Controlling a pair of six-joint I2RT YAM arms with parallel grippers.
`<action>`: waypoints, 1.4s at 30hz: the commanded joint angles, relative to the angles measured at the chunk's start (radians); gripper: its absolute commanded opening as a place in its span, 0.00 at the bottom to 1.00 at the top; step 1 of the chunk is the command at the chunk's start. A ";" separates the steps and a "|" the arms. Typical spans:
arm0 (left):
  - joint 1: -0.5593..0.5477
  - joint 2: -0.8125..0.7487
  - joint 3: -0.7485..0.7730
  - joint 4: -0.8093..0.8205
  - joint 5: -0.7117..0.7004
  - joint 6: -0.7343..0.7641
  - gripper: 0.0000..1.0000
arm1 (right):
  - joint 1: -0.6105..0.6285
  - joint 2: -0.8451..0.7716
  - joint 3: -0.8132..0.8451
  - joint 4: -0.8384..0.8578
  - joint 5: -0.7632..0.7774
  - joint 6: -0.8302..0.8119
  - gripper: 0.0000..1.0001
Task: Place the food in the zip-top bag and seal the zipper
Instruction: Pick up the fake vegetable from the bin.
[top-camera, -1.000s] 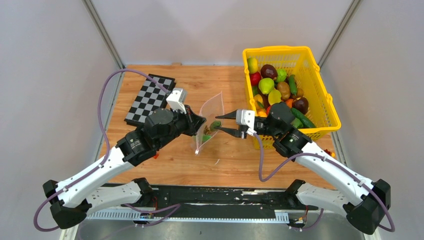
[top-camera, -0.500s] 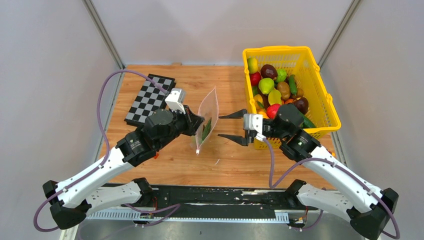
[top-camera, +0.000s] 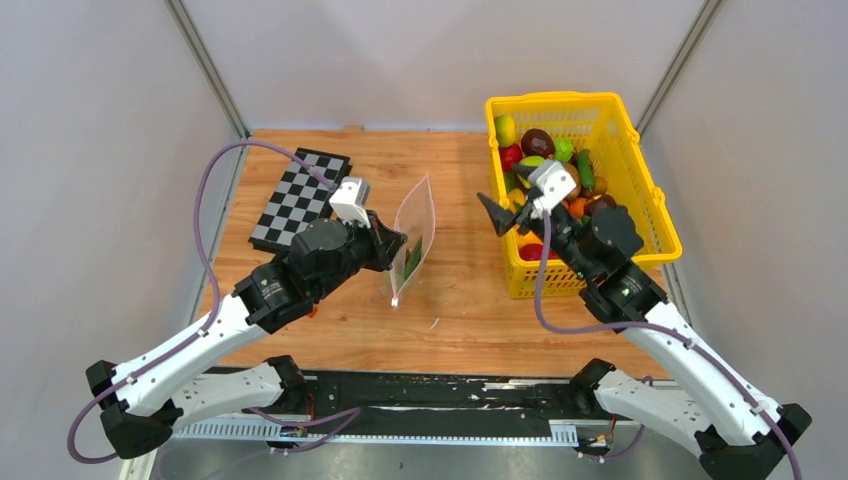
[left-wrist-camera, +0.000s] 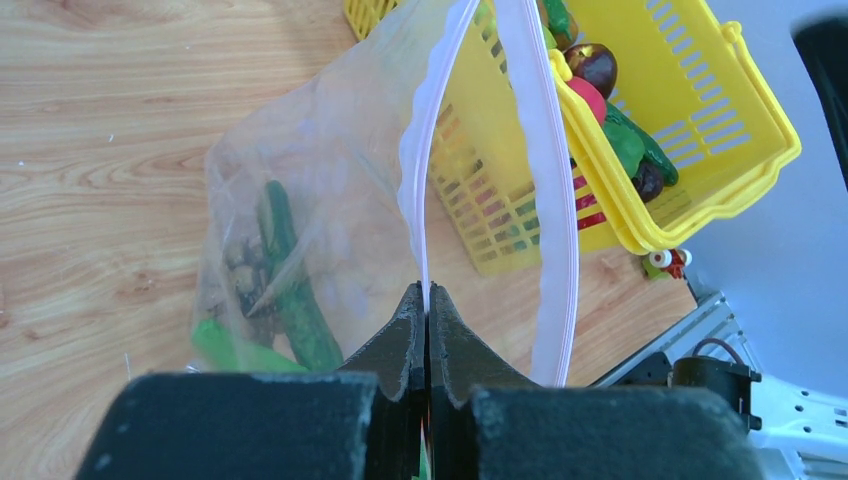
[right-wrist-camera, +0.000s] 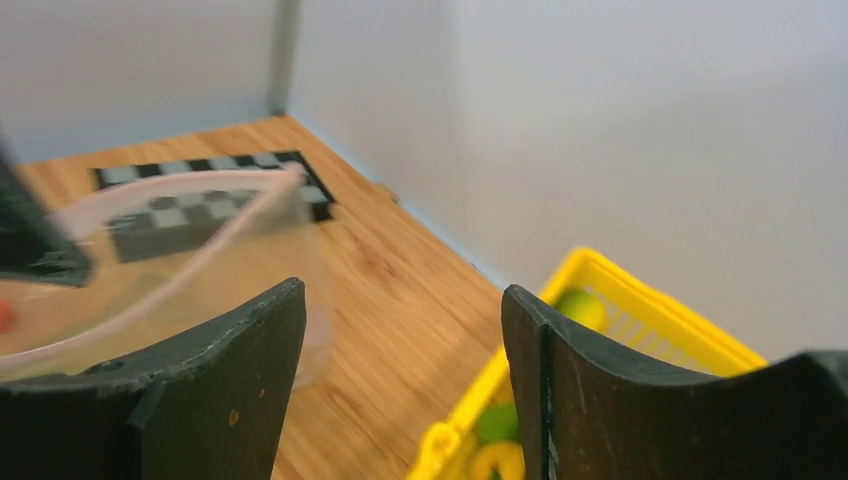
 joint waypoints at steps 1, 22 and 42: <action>0.000 0.003 0.004 0.021 -0.028 0.000 0.00 | -0.124 0.069 0.124 -0.187 0.203 0.154 0.71; 0.002 -0.016 0.003 -0.004 -0.044 0.041 0.00 | -0.656 0.608 0.515 -0.687 0.312 0.384 0.63; 0.003 0.027 0.013 0.000 0.005 0.026 0.00 | -0.789 1.053 0.725 -0.632 0.190 0.312 0.50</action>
